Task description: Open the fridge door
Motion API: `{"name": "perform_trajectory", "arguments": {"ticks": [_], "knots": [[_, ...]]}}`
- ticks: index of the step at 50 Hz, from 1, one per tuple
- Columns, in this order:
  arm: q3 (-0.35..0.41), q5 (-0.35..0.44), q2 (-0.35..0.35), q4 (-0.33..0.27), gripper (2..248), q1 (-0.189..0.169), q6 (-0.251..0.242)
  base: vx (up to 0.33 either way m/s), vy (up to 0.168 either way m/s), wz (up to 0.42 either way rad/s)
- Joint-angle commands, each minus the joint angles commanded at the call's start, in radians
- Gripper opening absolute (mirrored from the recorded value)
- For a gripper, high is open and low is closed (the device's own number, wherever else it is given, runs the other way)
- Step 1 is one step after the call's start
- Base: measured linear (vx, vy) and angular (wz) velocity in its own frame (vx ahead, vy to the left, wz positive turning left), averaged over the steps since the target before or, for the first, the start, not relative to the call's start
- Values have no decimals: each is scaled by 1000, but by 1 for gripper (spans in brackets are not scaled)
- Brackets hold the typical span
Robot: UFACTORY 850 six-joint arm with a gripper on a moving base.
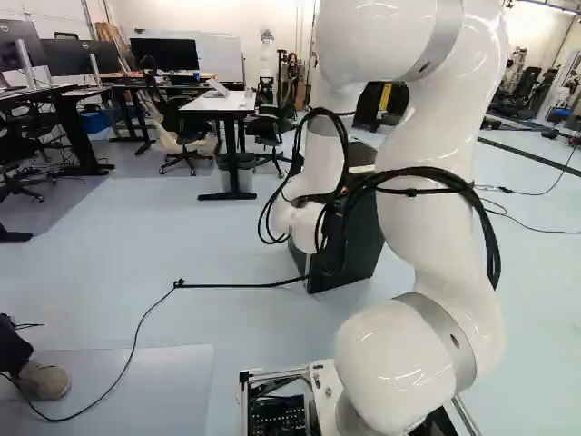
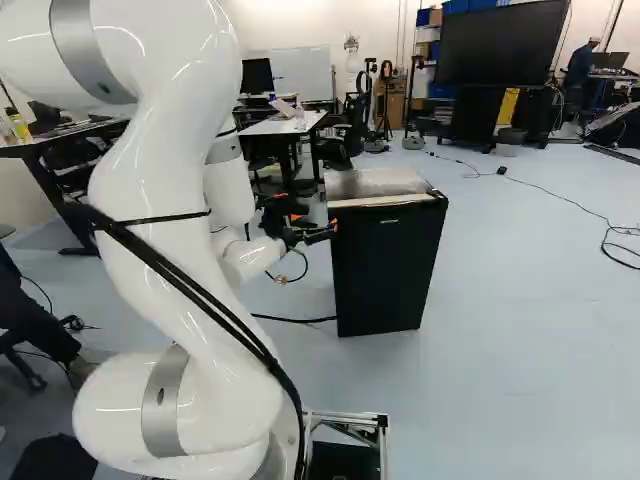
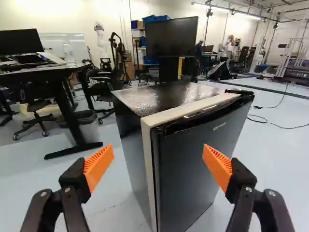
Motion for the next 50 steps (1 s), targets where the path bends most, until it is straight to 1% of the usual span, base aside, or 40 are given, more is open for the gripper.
{"name": "perform_trajectory", "arguments": {"ticks": [11,22,50], "knots": [[-15,21,-40,24,247,-1,0,0,0,0],[-28,28,-77,35,247,-1,0,0,0,0],[-59,28,-103,36,247,-6,0,0,0,0]]}}
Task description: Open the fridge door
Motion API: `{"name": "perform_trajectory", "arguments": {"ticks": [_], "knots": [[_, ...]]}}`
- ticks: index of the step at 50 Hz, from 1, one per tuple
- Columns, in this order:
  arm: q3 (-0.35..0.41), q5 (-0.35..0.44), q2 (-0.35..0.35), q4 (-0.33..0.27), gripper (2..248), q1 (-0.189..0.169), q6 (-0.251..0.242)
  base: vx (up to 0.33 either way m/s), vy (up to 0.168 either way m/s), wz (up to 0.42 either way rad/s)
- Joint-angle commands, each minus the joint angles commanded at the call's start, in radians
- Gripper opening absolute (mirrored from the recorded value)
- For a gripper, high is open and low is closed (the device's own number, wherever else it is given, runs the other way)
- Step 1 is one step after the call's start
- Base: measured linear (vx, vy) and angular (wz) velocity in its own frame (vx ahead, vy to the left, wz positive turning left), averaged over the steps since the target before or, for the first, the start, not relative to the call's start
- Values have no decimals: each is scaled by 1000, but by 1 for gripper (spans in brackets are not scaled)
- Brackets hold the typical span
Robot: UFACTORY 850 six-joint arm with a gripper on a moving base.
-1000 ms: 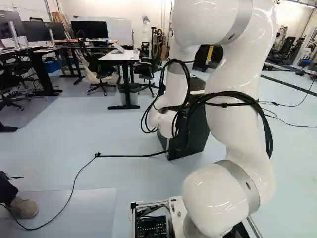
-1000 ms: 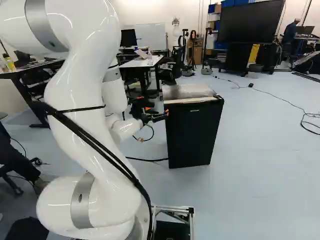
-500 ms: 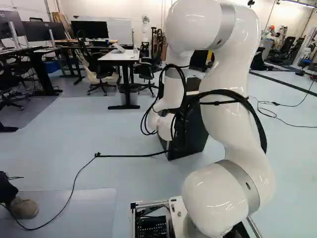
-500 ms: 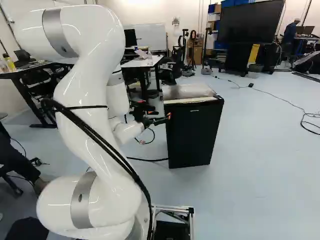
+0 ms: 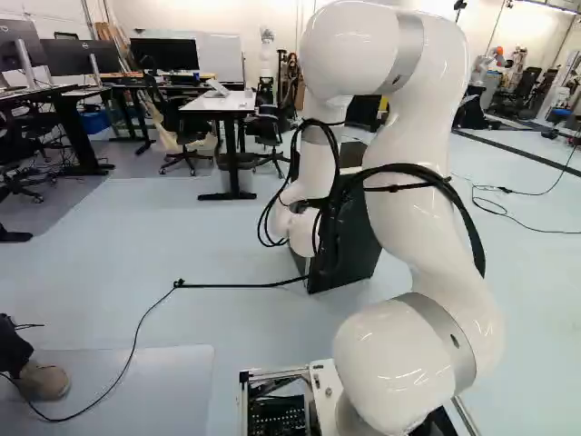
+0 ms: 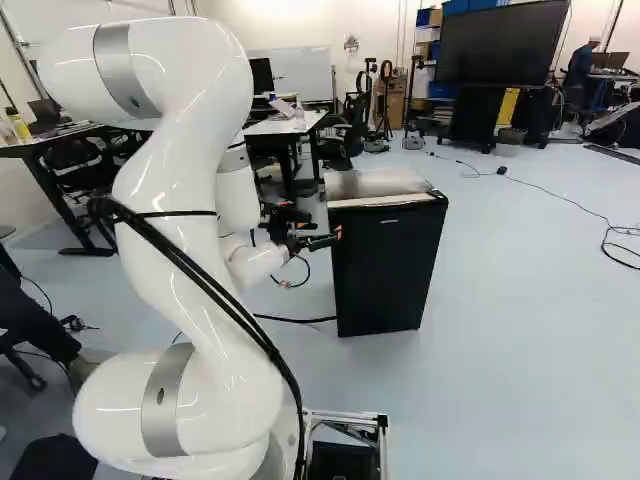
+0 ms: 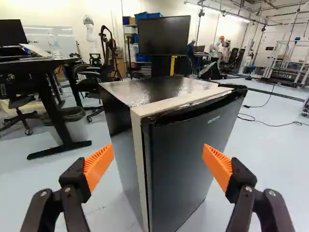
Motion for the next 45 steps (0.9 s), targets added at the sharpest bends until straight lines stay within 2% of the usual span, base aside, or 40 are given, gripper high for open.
{"name": "perform_trajectory", "arguments": {"ticks": [15,45], "knots": [[-35,0,-23,7,247,-4,0,0,0,0],[-69,0,-45,83,247,4,0,0,0,0]]}}
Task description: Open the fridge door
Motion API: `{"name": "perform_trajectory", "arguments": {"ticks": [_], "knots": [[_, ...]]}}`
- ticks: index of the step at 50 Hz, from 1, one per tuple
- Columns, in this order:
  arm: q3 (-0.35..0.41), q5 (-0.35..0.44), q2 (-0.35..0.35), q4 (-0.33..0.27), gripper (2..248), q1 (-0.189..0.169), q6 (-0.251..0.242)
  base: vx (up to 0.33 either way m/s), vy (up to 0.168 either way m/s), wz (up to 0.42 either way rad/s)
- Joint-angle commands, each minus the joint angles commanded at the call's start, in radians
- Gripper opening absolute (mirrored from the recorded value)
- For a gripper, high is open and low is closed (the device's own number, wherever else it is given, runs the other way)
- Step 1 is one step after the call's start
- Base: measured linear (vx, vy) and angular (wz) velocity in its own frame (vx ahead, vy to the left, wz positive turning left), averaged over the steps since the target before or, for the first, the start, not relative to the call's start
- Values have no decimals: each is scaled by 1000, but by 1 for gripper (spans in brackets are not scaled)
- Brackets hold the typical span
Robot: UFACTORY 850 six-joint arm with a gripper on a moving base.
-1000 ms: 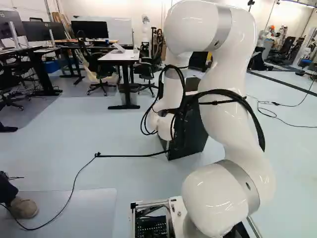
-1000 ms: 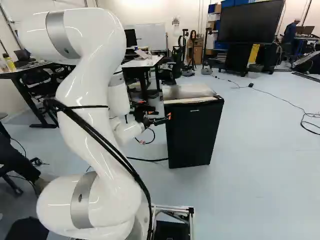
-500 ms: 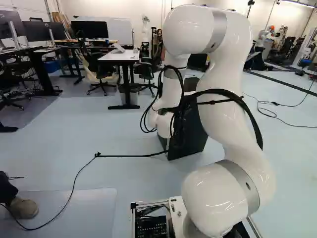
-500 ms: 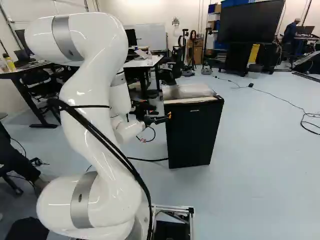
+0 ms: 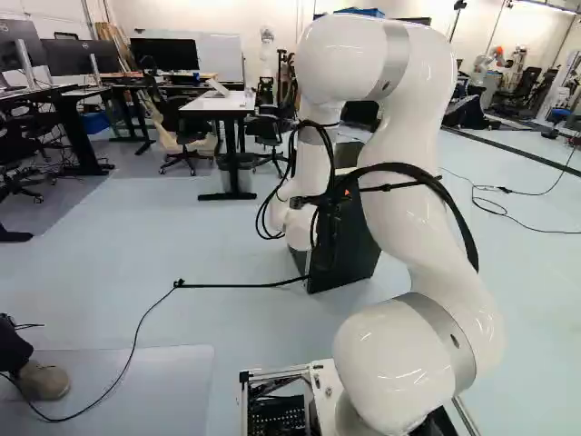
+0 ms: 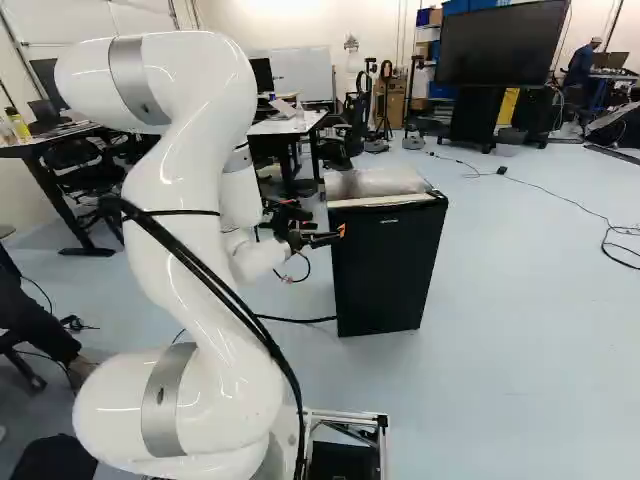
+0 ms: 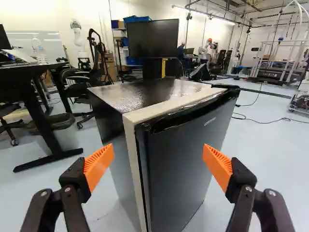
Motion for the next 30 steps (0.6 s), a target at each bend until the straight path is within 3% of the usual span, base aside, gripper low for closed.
{"name": "perform_trajectory", "arguments": {"ticks": [30], "knots": [[-25,0,-16,73,247,29,0,0,0,0]]}}
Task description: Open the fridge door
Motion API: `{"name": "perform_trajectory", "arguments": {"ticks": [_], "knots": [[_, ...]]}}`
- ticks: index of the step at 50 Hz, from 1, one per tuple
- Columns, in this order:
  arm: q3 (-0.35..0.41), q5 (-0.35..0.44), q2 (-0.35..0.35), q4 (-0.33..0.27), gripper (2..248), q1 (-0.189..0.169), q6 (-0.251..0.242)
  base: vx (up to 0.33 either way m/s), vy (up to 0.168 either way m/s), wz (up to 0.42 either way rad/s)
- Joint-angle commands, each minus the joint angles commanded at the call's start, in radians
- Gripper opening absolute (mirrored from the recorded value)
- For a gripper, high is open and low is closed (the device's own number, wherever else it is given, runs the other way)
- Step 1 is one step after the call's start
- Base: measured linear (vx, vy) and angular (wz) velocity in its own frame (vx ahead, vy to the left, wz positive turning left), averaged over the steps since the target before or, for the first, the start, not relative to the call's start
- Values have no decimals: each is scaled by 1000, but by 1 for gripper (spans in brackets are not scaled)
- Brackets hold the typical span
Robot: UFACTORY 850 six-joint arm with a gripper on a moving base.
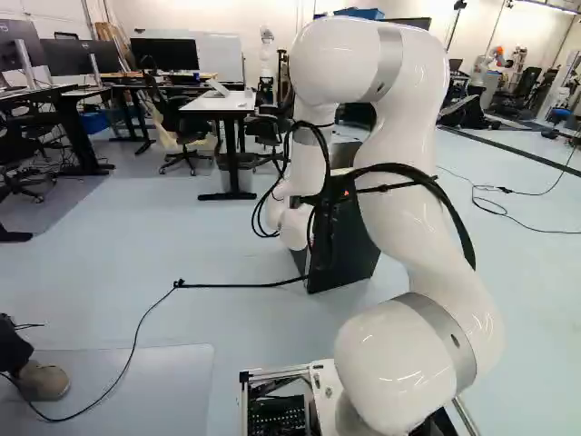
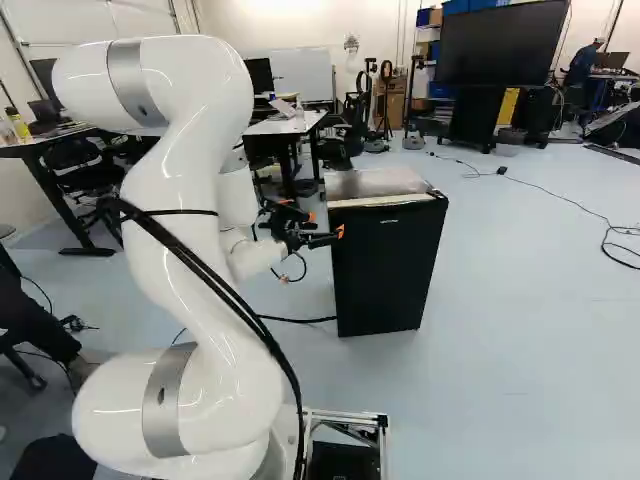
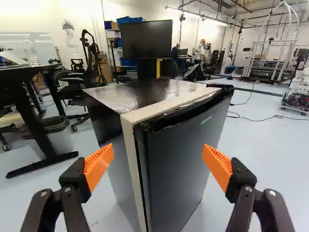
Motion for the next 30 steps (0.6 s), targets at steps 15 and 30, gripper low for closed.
{"name": "perform_trajectory", "arguments": {"ticks": [15,30], "knots": [[-30,0,-18,35,247,-2,0,0,0,0],[-62,0,-38,71,247,-6,0,0,0,0]]}}
